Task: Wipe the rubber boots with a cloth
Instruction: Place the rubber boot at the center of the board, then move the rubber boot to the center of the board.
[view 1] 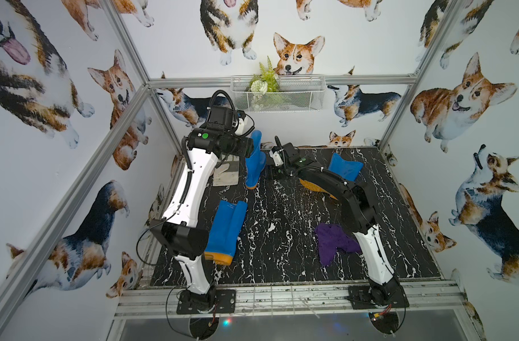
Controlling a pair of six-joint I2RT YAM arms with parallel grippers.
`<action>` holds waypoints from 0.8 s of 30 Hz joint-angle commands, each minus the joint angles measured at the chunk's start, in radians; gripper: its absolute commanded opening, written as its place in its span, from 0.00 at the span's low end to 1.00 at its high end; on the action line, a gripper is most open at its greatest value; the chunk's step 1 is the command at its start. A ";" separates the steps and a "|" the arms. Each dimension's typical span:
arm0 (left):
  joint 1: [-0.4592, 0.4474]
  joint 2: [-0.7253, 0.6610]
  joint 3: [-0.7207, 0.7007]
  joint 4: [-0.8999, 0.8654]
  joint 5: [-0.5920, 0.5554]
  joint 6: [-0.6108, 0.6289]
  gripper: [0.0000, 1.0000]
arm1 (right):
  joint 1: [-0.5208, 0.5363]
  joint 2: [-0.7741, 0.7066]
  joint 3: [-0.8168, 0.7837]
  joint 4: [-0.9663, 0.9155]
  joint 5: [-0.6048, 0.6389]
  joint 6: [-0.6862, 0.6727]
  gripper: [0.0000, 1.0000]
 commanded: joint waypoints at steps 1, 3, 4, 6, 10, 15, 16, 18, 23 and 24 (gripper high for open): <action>0.003 -0.152 -0.233 0.125 -0.117 -0.036 0.71 | 0.003 -0.064 -0.063 0.057 0.018 0.025 0.75; 0.009 -0.260 -0.434 0.202 -0.133 -0.067 0.72 | 0.003 -0.093 -0.098 0.064 0.014 0.032 0.75; 0.015 -0.305 -0.531 0.236 -0.129 -0.088 0.72 | 0.003 -0.105 -0.113 0.065 0.006 0.036 0.75; 0.020 -0.371 -0.683 0.281 -0.112 -0.125 0.72 | 0.003 -0.125 -0.141 0.067 -0.011 0.043 0.76; 0.020 -0.451 -0.949 0.395 -0.054 -0.178 0.72 | 0.005 -0.196 -0.242 0.069 -0.013 0.055 0.76; 0.020 -0.402 -1.070 0.472 -0.007 -0.197 0.72 | 0.004 -0.326 -0.445 0.088 0.006 0.078 0.77; 0.020 -0.383 -1.082 0.485 0.002 -0.201 0.72 | 0.004 -0.357 -0.493 0.093 0.012 0.085 0.77; 0.020 -0.349 -1.102 0.509 -0.015 -0.204 0.71 | 0.004 -0.412 -0.581 0.101 0.019 0.096 0.77; 0.018 -0.247 -1.103 0.530 -0.078 -0.206 0.69 | 0.004 -0.554 -0.792 0.114 0.042 0.111 0.78; 0.015 -0.227 -1.105 0.540 -0.094 -0.213 0.68 | 0.004 -0.585 -0.830 0.110 0.053 0.113 0.78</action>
